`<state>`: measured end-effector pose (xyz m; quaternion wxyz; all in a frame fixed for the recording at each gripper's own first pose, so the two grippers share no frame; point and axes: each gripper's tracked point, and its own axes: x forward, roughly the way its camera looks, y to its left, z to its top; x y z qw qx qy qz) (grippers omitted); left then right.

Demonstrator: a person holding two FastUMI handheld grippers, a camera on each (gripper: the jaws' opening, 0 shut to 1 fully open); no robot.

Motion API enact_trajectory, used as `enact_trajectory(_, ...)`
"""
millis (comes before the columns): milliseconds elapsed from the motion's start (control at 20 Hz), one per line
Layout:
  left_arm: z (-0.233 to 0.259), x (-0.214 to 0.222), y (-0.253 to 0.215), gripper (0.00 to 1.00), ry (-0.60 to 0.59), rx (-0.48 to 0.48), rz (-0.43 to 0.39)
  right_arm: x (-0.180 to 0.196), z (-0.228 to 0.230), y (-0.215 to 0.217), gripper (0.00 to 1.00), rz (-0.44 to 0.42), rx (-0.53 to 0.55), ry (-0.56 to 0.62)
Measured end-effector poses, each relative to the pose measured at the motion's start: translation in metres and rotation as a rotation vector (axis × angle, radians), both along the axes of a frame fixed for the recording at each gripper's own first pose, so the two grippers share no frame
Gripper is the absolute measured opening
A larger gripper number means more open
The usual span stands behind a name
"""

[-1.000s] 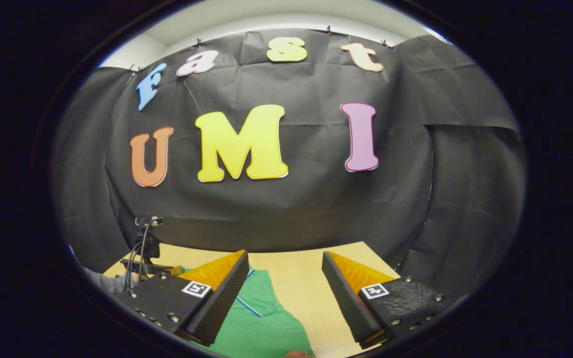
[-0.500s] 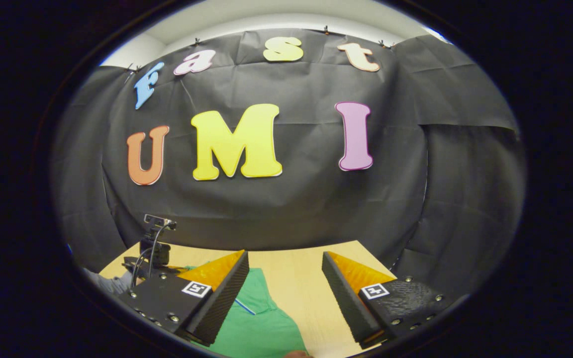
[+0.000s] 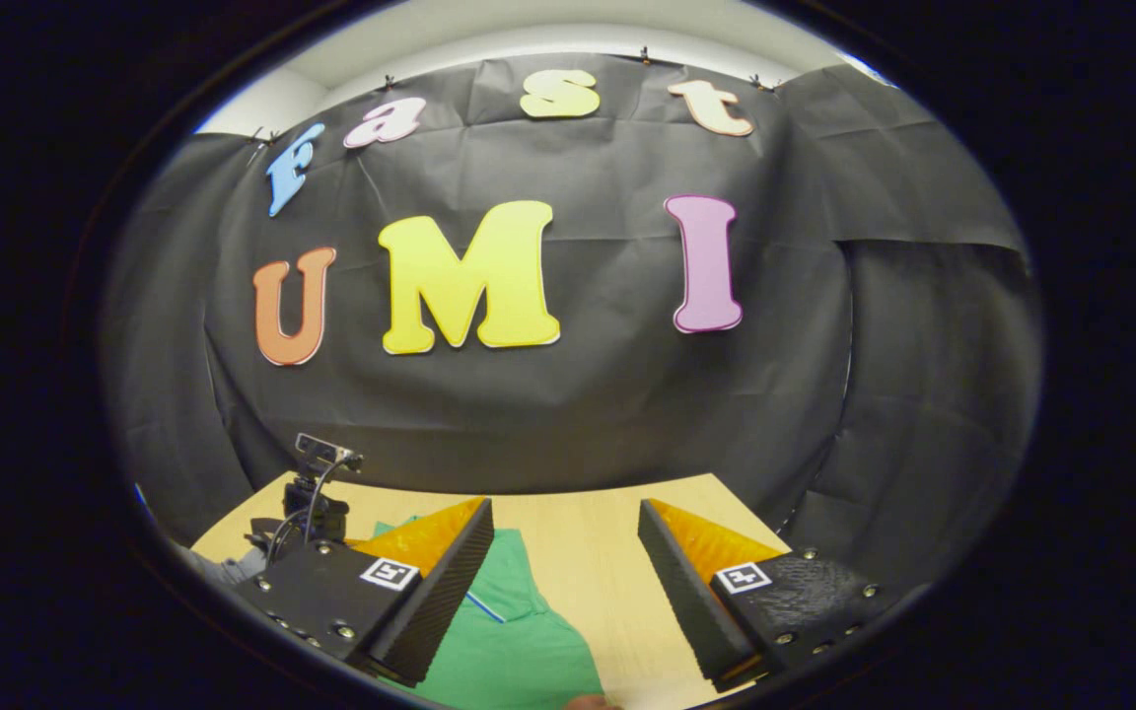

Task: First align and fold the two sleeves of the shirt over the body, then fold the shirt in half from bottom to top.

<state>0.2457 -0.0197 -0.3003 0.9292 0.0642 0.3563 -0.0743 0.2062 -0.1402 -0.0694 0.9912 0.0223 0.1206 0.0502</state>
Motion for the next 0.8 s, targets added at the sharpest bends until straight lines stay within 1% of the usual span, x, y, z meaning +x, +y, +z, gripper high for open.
enact_trajectory(50,0.000,0.000,-0.004,0.13,-0.005,-0.001,-0.015,0.003,-0.002,0.000,0.93,0.008,0.009,0.005)
enact_trajectory(150,0.001,0.002,-0.003,0.95,-0.029,0.030,-0.004,0.011,-0.007,0.001,0.93,0.029,0.007,0.019)
enact_trajectory(300,-0.006,-0.002,-0.006,0.96,-0.029,0.016,0.018,0.022,-0.013,0.005,0.93,0.068,-0.006,0.040)
enact_trajectory(450,0.000,-0.009,0.000,0.97,-0.047,0.004,0.072,0.023,-0.013,0.004,0.93,0.089,-0.020,0.039)
enact_trajectory(650,0.032,-0.027,0.010,0.97,-0.111,-0.010,0.111,0.006,-0.018,0.001,0.94,0.086,-0.025,0.041)
enact_trajectory(800,0.070,-0.063,0.024,0.97,-0.183,-0.014,0.147,-0.021,-0.025,0.004,0.94,0.099,-0.040,0.043)
